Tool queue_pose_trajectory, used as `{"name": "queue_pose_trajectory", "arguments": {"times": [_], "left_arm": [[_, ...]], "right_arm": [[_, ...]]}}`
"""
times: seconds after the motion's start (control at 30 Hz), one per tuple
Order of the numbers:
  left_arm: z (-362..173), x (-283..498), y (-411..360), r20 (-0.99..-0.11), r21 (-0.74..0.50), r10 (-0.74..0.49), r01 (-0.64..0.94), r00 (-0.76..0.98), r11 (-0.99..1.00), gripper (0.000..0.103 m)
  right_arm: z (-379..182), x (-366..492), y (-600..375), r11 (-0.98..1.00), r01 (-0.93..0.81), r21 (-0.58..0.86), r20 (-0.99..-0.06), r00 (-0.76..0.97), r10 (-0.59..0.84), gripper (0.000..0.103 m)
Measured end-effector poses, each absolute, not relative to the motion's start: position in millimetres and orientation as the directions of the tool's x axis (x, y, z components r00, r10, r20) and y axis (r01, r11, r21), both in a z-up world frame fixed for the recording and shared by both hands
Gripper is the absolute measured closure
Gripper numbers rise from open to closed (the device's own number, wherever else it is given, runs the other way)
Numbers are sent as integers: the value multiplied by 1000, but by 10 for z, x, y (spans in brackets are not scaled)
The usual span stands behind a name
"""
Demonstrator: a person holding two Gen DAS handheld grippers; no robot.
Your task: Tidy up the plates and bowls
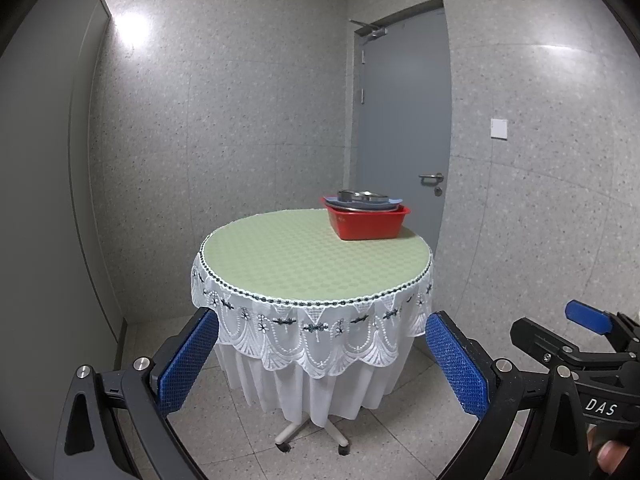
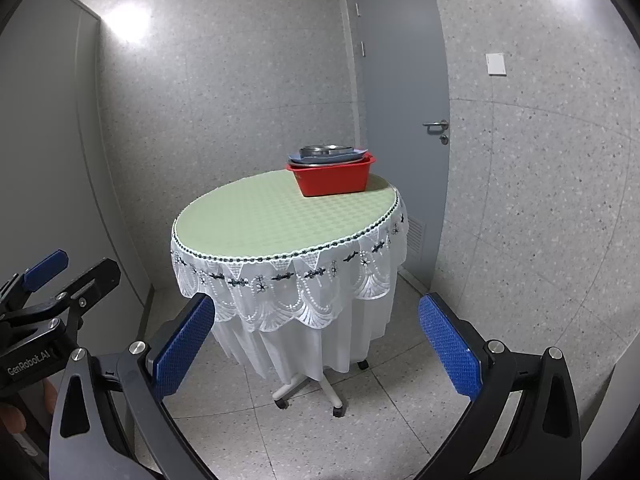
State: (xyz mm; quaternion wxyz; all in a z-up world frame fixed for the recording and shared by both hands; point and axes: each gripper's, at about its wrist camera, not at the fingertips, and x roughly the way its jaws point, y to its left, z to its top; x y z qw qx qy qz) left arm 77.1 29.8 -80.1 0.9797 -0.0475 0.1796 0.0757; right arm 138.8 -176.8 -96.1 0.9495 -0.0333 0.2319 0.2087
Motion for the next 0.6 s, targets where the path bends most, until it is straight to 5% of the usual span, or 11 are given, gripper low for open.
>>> {"name": "queue_pose_trajectory", "arguments": {"times": [0.6], "left_arm": [[-797,810,271,-365,-70,124,-160,923,985,1]], "right_arm": [[-945,1402,-1793,918,-393,40,-458,810,367,0]]}}
